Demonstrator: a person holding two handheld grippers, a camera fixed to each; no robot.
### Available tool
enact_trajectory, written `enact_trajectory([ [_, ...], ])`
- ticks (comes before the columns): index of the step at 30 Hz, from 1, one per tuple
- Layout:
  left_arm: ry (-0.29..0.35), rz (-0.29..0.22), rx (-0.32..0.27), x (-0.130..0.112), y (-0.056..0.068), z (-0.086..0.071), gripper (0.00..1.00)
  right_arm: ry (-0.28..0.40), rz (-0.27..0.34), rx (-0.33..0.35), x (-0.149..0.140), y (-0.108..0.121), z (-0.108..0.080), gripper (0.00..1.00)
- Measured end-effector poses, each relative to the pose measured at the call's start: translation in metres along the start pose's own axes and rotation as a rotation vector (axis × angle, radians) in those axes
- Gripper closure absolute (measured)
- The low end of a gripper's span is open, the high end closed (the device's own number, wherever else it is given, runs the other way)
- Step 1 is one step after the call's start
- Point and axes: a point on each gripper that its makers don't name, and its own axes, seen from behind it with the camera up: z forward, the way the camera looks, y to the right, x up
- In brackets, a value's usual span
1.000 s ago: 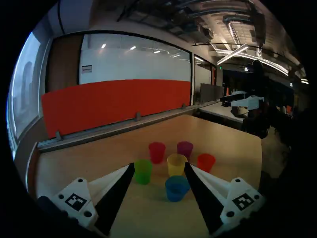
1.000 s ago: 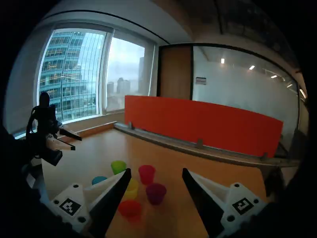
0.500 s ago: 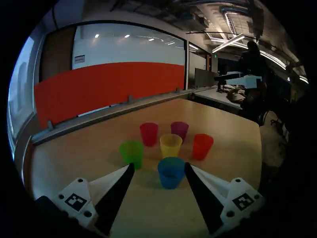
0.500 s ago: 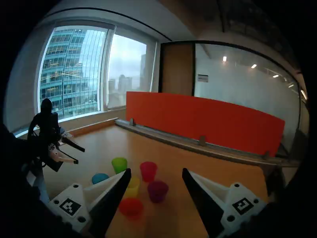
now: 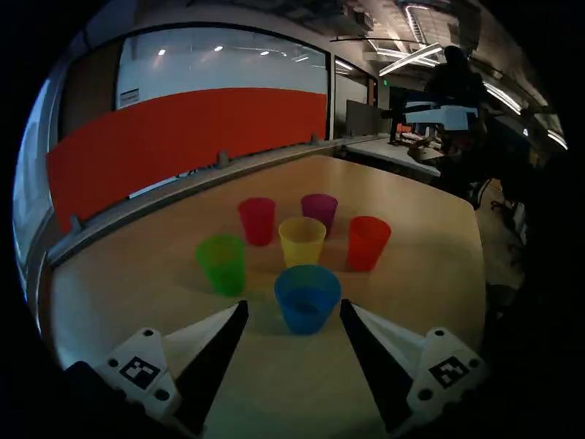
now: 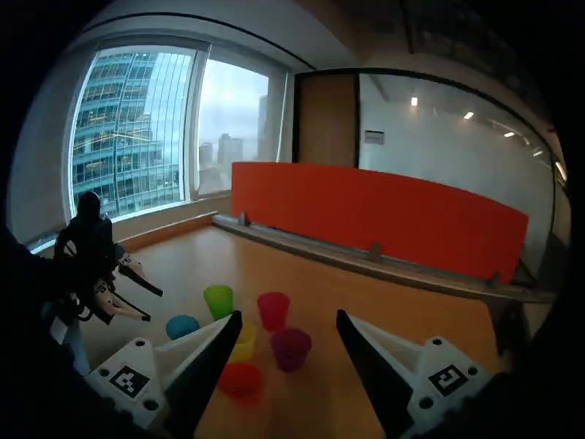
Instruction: Pour water
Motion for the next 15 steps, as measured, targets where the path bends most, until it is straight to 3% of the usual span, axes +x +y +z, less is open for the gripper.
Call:
enact_trajectory([
  [15, -0.126, 0.061, -0.066, -0.018, 0.009, 0.040, 0.06, -0.016, 0.007, 0.005, -0.006, 0.007, 0.014, 0.00],
])
